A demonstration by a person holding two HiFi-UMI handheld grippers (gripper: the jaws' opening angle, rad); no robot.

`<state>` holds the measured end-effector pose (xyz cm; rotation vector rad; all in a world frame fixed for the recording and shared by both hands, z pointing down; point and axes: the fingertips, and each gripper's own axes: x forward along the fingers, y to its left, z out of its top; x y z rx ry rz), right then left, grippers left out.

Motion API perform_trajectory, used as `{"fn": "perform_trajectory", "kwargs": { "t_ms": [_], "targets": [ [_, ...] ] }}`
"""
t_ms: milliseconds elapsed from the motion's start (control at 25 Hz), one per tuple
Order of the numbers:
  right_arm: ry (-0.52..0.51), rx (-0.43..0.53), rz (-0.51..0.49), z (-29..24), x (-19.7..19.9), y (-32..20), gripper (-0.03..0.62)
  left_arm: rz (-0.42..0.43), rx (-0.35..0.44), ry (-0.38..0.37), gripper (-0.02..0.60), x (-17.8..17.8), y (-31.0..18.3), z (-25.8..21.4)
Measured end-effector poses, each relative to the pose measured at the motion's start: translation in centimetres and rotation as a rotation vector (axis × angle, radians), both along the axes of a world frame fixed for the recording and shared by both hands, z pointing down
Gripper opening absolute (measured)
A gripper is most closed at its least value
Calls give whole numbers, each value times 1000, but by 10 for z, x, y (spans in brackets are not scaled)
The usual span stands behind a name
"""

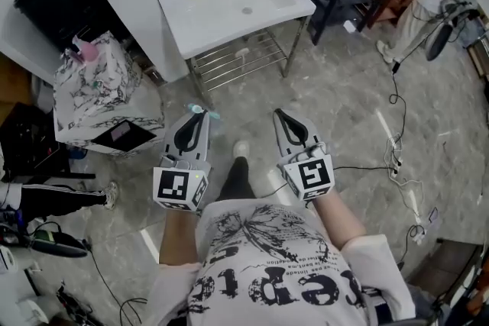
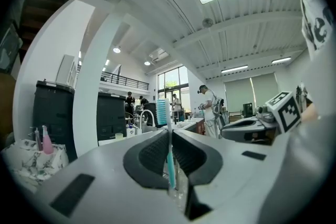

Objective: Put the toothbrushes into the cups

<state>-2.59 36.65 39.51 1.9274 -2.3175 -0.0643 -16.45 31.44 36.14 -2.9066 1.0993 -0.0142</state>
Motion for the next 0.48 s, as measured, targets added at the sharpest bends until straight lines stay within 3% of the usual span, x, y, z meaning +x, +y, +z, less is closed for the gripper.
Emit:
{"fn": "perform_trajectory", "kwargs": {
  "t_ms": [480],
  "targets": [
    [25,-17,31,-19,41,-206,-8,53,7,25,26,50,-205,-17]
  ]
}}
